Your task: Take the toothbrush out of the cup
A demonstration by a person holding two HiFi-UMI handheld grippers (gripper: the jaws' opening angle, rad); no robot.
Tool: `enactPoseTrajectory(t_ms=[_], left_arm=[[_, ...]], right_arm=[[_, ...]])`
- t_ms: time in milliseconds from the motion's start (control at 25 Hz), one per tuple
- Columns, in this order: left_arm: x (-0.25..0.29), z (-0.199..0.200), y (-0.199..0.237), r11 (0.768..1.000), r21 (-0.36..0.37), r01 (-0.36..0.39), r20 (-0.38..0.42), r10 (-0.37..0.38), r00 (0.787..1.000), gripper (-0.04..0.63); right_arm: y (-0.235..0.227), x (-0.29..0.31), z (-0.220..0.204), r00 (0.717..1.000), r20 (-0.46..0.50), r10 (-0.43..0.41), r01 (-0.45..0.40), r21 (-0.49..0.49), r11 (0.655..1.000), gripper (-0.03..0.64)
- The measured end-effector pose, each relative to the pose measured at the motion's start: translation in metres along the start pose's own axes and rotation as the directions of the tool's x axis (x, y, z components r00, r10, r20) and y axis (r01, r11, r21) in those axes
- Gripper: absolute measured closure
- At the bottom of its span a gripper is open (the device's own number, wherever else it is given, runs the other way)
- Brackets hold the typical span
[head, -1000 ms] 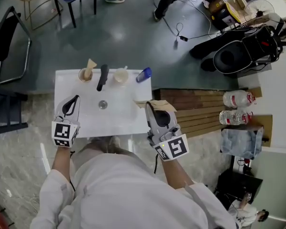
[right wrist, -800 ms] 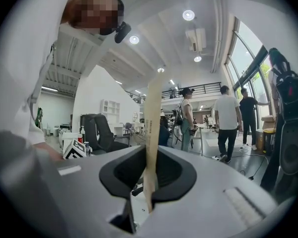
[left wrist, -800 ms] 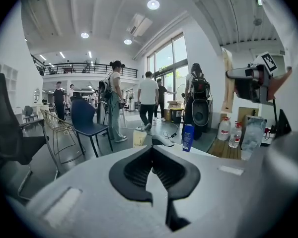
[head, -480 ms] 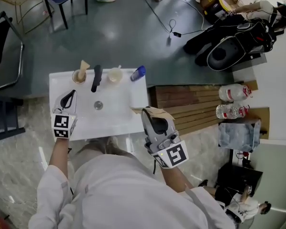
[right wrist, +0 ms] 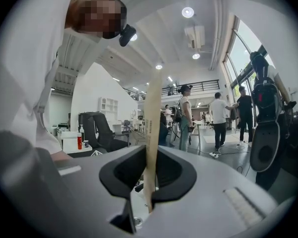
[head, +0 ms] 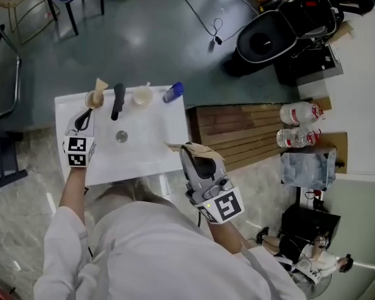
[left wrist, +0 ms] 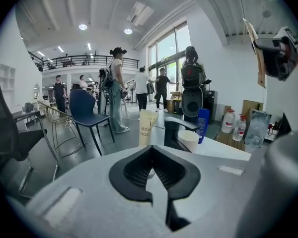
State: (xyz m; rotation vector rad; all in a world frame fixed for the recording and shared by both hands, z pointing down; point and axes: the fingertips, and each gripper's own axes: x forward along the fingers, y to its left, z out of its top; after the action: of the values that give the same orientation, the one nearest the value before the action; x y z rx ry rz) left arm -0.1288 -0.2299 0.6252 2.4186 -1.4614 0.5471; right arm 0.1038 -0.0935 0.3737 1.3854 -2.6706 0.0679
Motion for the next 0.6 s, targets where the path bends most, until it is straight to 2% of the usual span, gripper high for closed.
enactPoseTrajectory(t_ms=[600], left_arm=[[0.047, -0.019, 0.017, 0.999, 0.033, -0.016, -0.06, 0.017, 0.998, 0.588]], right_arm=[[-0.011, -0.001, -0.006, 0.998, -0.028, -0.053, 0.053, 0.013, 0.998, 0.573]])
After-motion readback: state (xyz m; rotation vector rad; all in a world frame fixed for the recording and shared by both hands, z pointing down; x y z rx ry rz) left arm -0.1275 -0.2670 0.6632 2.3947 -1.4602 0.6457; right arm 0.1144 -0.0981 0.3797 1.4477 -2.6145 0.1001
